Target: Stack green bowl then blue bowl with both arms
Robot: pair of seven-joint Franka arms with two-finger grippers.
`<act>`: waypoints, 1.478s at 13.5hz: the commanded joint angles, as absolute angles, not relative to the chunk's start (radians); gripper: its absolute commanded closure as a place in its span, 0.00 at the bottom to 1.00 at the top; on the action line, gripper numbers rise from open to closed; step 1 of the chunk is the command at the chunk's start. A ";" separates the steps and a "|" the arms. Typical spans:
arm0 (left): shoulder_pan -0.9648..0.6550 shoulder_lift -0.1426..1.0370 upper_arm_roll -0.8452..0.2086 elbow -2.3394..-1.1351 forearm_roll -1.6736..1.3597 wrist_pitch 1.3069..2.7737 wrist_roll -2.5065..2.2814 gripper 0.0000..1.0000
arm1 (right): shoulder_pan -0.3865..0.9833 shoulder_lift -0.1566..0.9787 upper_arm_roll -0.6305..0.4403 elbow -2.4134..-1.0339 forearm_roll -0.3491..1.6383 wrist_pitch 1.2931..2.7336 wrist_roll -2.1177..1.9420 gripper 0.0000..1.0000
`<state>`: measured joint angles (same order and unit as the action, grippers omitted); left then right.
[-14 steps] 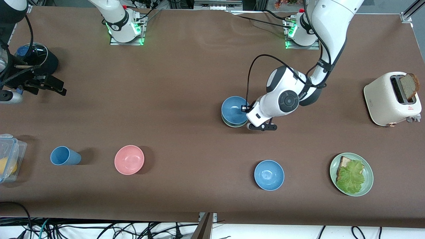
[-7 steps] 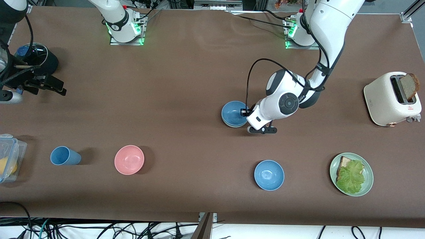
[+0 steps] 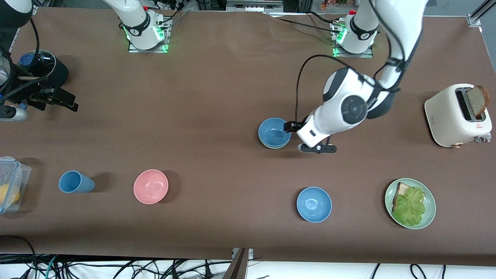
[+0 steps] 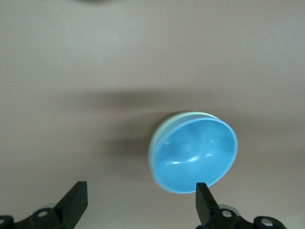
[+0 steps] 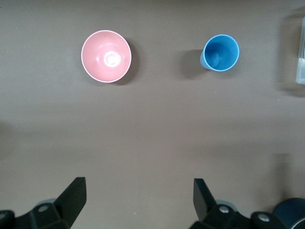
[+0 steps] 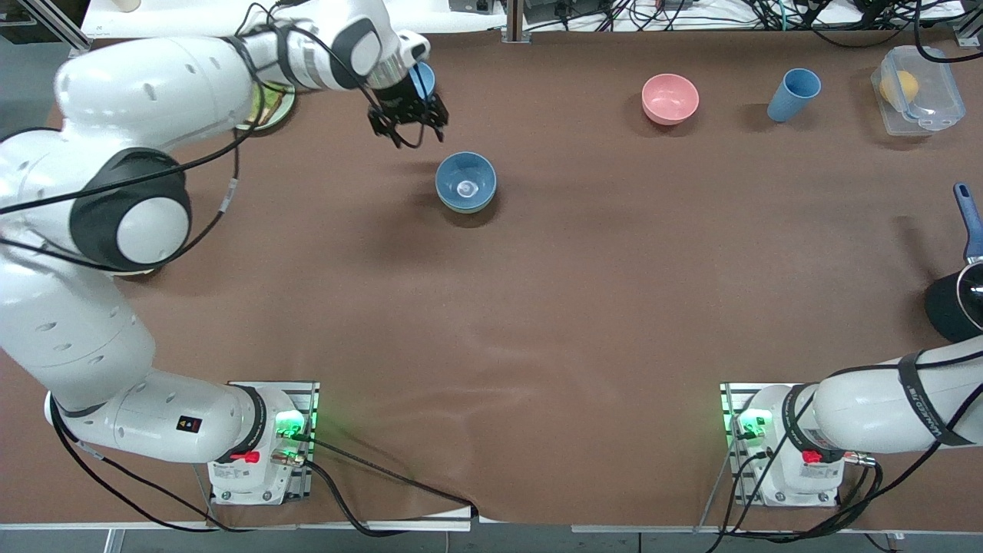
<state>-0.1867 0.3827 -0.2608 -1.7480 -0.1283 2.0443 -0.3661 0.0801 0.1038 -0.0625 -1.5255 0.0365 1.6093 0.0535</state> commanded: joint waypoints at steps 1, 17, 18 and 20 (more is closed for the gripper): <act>-0.156 0.241 -0.256 -1.769 0.012 1.941 -0.344 0.00 | 0.077 0.098 -0.061 -1.529 0.055 1.595 0.055 0.01; -0.035 -0.048 -0.026 -1.764 -0.034 1.736 -0.046 0.00 | 0.083 -0.006 -0.025 -1.680 0.055 1.677 0.117 0.01; -0.037 -0.049 -0.028 -1.763 -0.031 1.730 -0.046 0.00 | 0.081 0.000 -0.028 -1.674 0.051 1.684 0.094 0.01; -0.037 -0.051 -0.028 -1.761 -0.032 1.688 -0.052 0.00 | 0.081 0.002 -0.031 -1.674 0.037 1.695 0.040 0.01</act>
